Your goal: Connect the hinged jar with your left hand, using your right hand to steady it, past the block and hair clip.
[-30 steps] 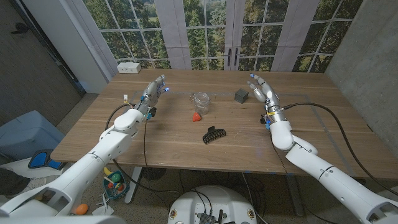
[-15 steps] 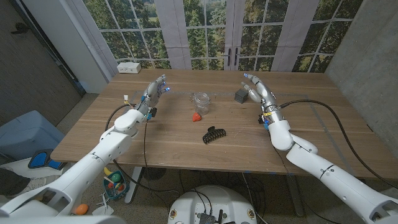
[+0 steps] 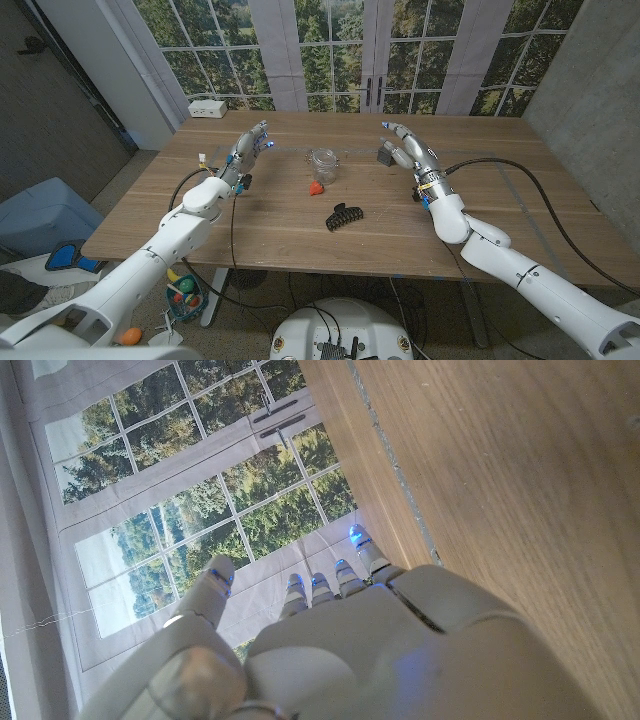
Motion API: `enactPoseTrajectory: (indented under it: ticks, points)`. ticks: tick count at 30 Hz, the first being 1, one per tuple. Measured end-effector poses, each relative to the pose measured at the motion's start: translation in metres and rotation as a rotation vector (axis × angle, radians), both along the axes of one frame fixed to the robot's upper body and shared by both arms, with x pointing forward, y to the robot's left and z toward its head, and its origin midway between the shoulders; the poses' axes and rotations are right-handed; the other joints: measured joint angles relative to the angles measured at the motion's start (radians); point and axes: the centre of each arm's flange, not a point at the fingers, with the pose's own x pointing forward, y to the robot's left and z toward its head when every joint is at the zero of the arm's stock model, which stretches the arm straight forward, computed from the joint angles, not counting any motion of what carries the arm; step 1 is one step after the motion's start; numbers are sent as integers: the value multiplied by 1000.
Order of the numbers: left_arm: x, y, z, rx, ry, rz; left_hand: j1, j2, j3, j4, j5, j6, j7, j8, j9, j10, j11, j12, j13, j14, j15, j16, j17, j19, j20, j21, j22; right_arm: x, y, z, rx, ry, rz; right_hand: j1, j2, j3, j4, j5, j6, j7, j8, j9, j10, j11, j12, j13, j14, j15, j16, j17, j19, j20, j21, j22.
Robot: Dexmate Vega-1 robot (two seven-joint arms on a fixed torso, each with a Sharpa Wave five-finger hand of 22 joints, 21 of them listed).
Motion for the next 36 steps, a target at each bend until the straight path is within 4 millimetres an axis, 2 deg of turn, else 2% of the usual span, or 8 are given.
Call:
enactPoseTrajectory:
  ticks: [12,14,24,30,36]
  points:
    - [-3,-1,-2,4,-2,-5,-4,-4,4,-4,0,0,0,0,0,0,0,0,0,1,-1,0,0,5,5,-5,0,-1,9,-4,-65,-2,-6,0,0,0,0,4,-5,-5,-5,0,-4,-3,0,-5,-2,-2,0,0,0,0,-6,0]
    - [-4,0,-2,3,-2,-3,-4,-4,4,-4,0,0,0,0,0,0,0,0,0,5,-5,0,0,5,5,-8,0,-1,10,-4,-74,-3,-5,14,-14,0,0,4,-5,-5,-5,0,-7,-7,0,-5,-4,-4,0,0,0,0,-6,0]
    - [-7,-2,-2,6,-6,-1,-4,-4,4,-4,0,0,0,0,0,1,-1,0,0,5,-5,0,0,5,5,-8,0,1,18,-6,-125,0,-1,14,-14,0,0,4,-11,-10,-5,0,-9,-9,-4,-5,-9,2,0,0,0,0,-10,0]
    - [-8,-3,-2,12,-5,2,-4,-4,4,-4,0,0,0,0,0,4,-4,0,0,5,-5,0,0,5,5,-15,3,3,22,-7,-154,6,-4,9,2,0,0,8,-20,-12,-5,0,-14,-14,-4,-5,-18,0,0,0,0,0,-17,0]
    - [-8,-4,-3,24,-3,8,-4,-4,4,-21,0,0,0,0,0,4,-4,0,0,5,-5,-5,-5,11,0,-23,2,7,26,-8,-175,11,-7,9,1,0,0,8,-24,-16,-5,0,-18,-18,-4,-5,-22,3,0,0,0,0,-21,0]
